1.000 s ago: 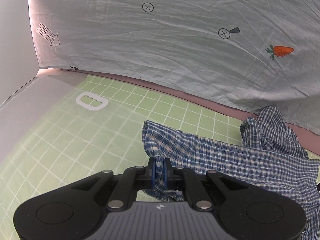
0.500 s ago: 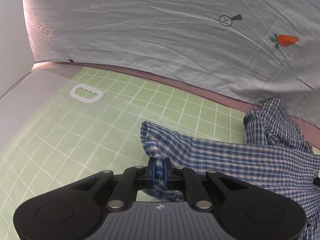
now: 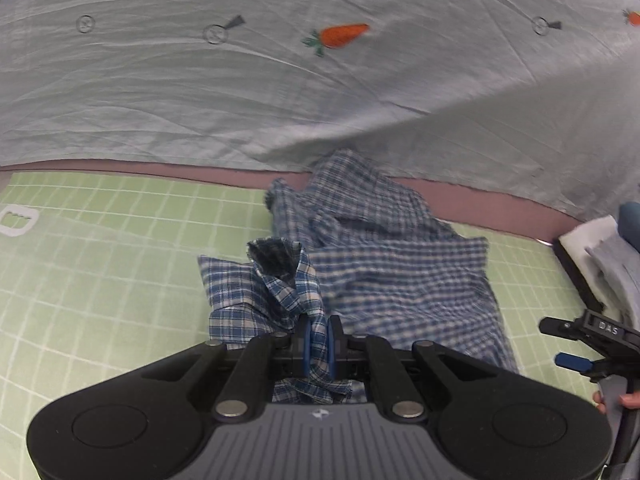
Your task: Fold clothes
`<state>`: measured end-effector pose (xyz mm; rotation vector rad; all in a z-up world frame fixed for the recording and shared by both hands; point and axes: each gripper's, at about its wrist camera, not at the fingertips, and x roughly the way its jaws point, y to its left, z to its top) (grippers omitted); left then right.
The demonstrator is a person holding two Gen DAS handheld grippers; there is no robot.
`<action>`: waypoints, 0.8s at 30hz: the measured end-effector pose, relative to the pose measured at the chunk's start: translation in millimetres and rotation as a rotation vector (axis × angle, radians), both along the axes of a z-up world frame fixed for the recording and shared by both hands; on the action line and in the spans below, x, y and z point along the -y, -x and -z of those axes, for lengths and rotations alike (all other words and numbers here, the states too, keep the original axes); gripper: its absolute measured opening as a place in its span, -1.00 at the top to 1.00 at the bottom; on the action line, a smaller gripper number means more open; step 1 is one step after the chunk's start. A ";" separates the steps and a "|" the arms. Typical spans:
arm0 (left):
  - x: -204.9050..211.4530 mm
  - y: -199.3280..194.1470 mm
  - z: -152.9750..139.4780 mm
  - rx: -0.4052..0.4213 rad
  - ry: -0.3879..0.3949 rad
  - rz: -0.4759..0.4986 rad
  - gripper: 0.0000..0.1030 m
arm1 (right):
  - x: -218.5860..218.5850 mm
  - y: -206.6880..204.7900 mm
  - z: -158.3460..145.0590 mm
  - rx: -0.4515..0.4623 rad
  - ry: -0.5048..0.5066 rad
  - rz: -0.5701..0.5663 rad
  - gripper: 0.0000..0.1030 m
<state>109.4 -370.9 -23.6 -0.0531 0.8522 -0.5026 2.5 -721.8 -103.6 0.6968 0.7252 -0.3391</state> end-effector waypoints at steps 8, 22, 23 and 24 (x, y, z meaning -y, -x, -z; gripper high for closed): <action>33.2 41.2 20.3 -0.150 -0.039 0.089 -0.39 | -29.7 33.8 4.0 -0.046 0.140 -0.013 -0.96; -38.4 22.7 35.6 -0.205 -0.157 -0.227 -0.99 | -117.1 -19.8 4.4 -0.005 0.220 -0.330 -1.00; -41.4 21.5 36.6 -0.207 -0.167 -0.231 -0.99 | -121.4 -21.8 4.7 -0.007 0.219 -0.339 -1.00; -42.2 20.7 38.4 -0.212 -0.182 -0.228 -0.99 | -125.8 -23.9 5.0 -0.008 0.218 -0.348 -1.00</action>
